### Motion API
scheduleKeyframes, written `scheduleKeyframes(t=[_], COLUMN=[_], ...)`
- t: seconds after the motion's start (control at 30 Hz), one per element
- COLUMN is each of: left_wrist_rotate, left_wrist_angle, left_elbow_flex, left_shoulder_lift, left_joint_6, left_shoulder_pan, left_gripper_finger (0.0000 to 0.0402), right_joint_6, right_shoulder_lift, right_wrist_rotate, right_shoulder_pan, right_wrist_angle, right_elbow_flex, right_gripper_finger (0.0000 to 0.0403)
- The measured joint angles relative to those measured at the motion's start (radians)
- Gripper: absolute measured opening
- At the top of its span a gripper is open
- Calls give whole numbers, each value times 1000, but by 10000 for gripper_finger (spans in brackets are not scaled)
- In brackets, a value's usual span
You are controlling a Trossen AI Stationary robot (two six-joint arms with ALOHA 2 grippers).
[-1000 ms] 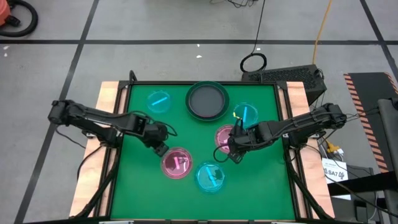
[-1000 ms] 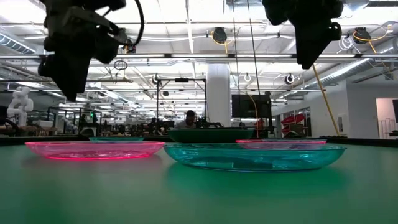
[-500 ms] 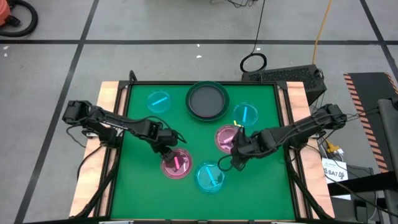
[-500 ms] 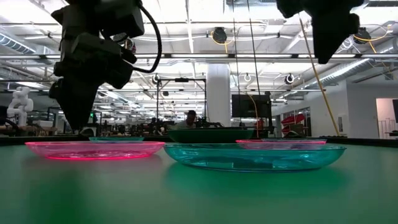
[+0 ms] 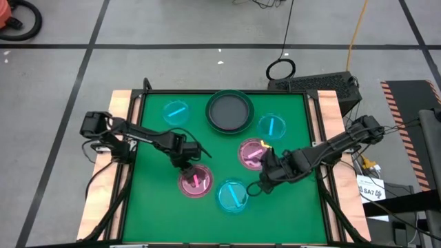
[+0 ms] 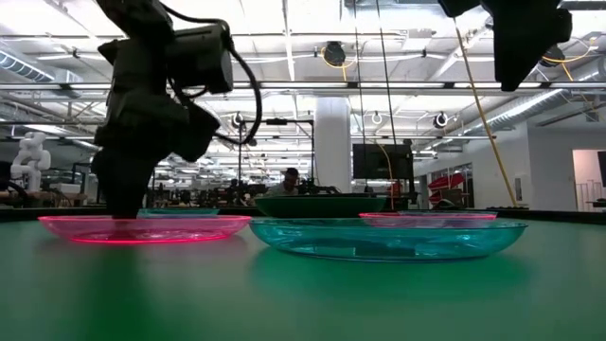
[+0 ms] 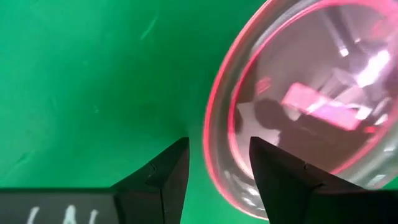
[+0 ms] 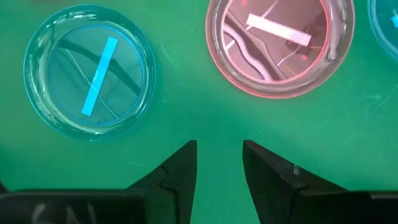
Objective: Stack plastic plates
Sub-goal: Stack the left pink plate on top of the black plate
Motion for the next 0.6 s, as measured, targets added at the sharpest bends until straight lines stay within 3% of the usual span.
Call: scheduleKeyframes(t=[0.27,0.6], left_wrist_rotate=[-14,-6], left_wrist_angle=[16,39], left_elbow_flex=[2,1], left_shoulder_lift=[25,27], left_joint_6=[24,40], left_shoulder_pan=[-21,-26], left_gripper_finger=[156,13], right_joint_6=[13,11], right_shoulder_lift=[0,0], right_wrist_rotate=[21,44], right_shoulder_pan=[15,13], right_wrist_angle=[-13,-17], right_elbow_flex=[0,0], right_gripper_finger=[125,125])
